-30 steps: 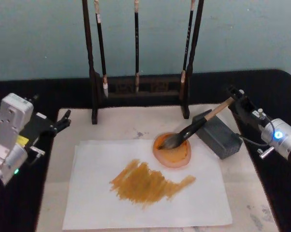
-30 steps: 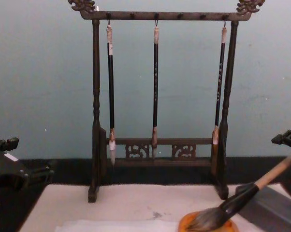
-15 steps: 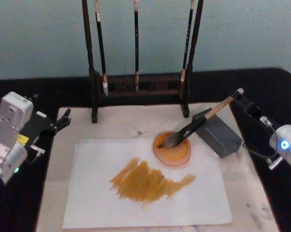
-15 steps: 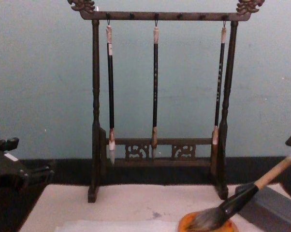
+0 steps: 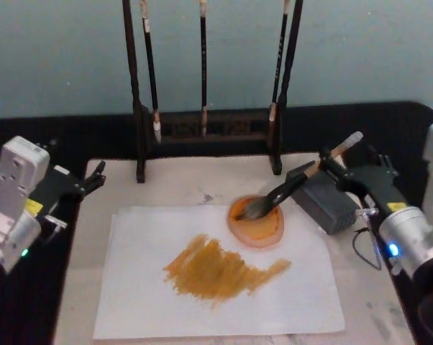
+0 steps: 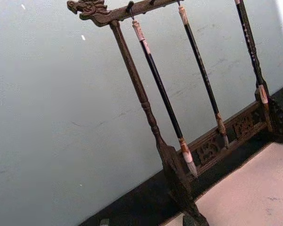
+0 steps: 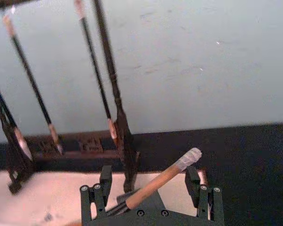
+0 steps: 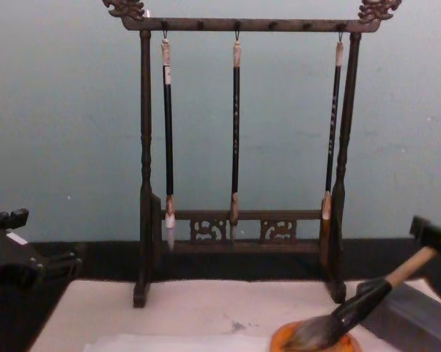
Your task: Pick up the brush from the inkstone, write on the paper, then place the brush back to its original position.
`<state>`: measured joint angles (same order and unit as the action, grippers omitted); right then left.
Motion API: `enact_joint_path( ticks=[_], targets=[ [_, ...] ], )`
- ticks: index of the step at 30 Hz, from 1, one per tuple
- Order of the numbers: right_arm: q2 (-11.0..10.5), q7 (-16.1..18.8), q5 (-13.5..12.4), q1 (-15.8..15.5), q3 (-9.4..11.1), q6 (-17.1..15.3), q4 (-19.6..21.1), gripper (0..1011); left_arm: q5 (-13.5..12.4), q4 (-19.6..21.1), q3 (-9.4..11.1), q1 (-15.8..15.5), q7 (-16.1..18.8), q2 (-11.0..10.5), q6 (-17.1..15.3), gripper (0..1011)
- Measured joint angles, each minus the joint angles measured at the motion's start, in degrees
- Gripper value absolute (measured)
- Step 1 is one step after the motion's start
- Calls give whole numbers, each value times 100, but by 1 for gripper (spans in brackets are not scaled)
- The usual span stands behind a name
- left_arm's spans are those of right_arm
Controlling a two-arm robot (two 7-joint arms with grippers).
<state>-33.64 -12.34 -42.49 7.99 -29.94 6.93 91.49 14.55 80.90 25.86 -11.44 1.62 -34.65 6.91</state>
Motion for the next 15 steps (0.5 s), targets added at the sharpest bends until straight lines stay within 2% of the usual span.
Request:
enact_joint_path(
  ticks=[1, 2, 4, 5, 8, 15],
  targets=[
    [0, -32, 155, 9, -45, 16, -21, 1000, 0, 0, 0, 0, 0, 0, 0, 1010],
    [1, -104, 420, 27, -123, 44, -62, 1000, 0, 0, 0, 0, 0, 0, 0, 1010],
    [7, -157, 669, 45, -201, 70, -106, 1000, 0, 0, 0, 1, 0, 0, 0, 1010],
    [15, -192, 871, 52, -262, 103, -151, 1000, 0, 0, 0, 0, 0, 0, 0, 1010],
    [42, -213, 1154, 53, -347, 175, -246, 1000, 0, 0, 0, 1, 0, 0, 0, 1010],
    [76, -54, 1527, 53, -485, 335, -374, 1000, 0, 0, 0, 0, 0, 0, 0, 1010]
  ],
)
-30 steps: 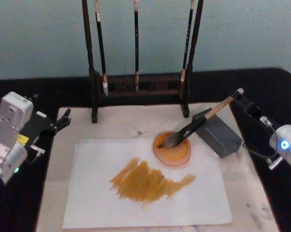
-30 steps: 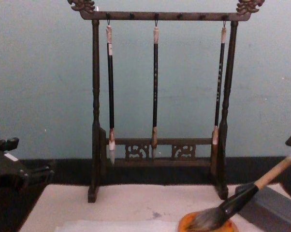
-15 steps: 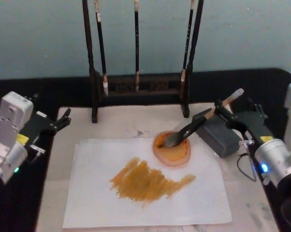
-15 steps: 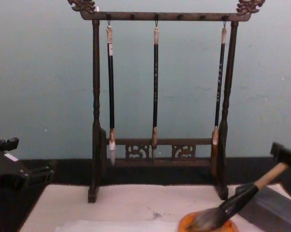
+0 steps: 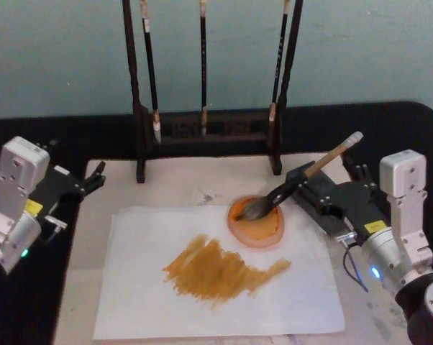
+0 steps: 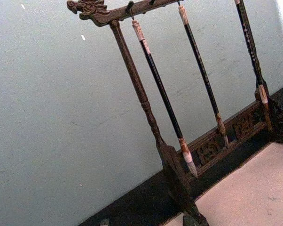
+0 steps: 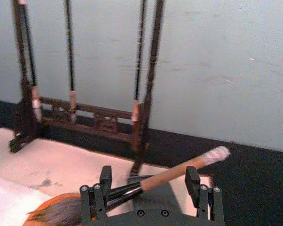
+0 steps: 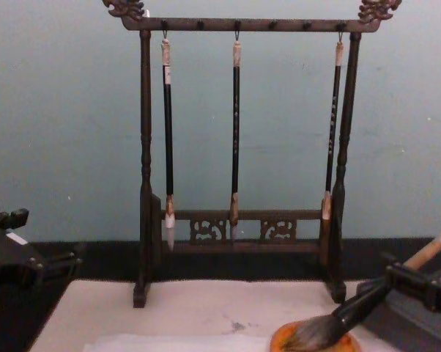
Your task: Pick up the brush from the inkstone, write on the paper, then place the brush back to its original position.
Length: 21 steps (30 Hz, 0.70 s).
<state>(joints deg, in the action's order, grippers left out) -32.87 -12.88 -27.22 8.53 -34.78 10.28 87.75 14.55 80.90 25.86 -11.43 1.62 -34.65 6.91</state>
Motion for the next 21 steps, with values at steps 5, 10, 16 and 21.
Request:
enact_joint_path(
  ticks=[5, 10, 16, 21],
  targets=[
    [3, 423, 58, 77, -78, 51, -95, 1000, 0, 0, 0, 0, 0, 0, 0, 1010],
    [28, 1024, -254, 225, -80, -71, -189, 1000, 0, 0, 0, 0, 0, 0, 0, 1010],
    [113, 1420, -428, 385, -70, -268, -313, 1000, 0, 0, 0, 0, 0, 0, 0, 1010],
    [164, 1577, -374, 461, -96, -395, -369, 1000, 0, 0, 0, 0, 0, 0, 0, 1010]
  ],
)
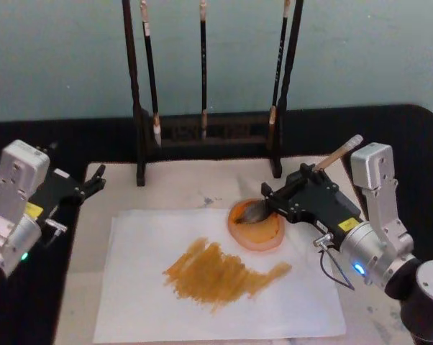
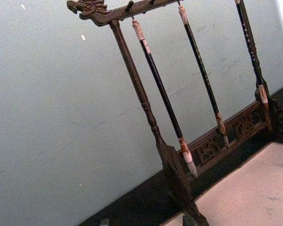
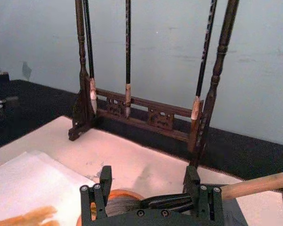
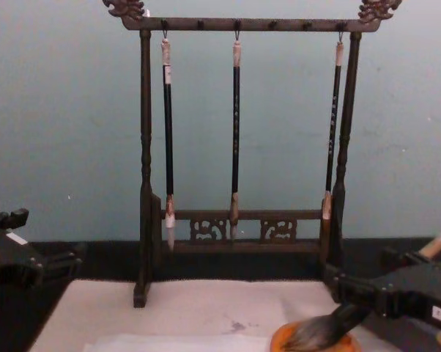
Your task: Pick up the brush from the inkstone, write on the paper, then place the brush back to its original position.
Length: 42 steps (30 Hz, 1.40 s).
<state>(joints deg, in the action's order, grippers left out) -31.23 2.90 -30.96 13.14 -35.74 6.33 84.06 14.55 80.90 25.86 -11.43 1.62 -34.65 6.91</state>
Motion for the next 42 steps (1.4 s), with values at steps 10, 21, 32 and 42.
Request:
enact_joint_path(
  ticks=[10, 21, 32, 42],
  targets=[
    [1, -34, 215, -125, 51, -78, 81, 1000, 0, 0, 0, 0, 0, 0, 0, 1010],
    [-1, -34, 209, -110, 45, -79, 77, 1000, 0, 0, 0, 0, 0, 0, 0, 1010],
    [-1, -34, 204, -104, 40, -77, 71, 1000, 0, 0, 0, 0, 0, 0, 0, 1010],
    [-1, -34, 201, -98, 38, -74, 70, 1000, 0, 0, 0, 0, 0, 0, 0, 1010]
  ],
)
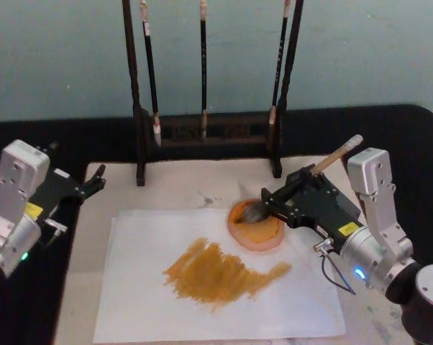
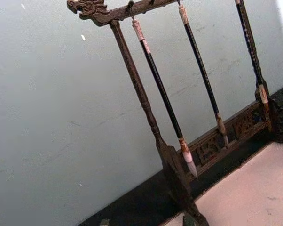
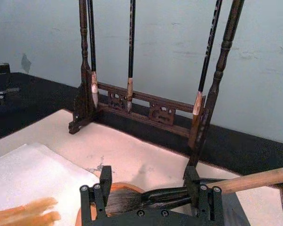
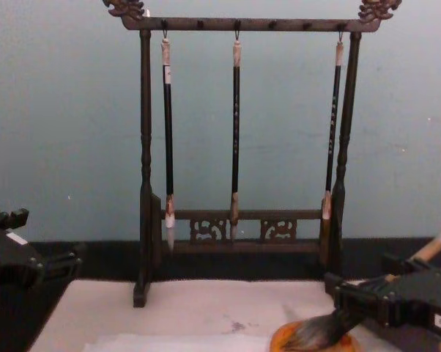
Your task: Pick up the brush from the inkstone, write on the paper, then place the brush back to its original position.
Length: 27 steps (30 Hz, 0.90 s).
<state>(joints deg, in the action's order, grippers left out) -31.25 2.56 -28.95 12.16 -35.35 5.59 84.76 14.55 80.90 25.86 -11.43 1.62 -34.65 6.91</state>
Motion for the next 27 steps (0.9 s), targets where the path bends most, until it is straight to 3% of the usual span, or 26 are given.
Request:
enact_joint_path(
  ticks=[27],
  targets=[
    [0, 0, -2, 0, 0, 4, 0, 1000, 0, 0, 0, 0, 0, 0, 0, 1010]
  ],
)
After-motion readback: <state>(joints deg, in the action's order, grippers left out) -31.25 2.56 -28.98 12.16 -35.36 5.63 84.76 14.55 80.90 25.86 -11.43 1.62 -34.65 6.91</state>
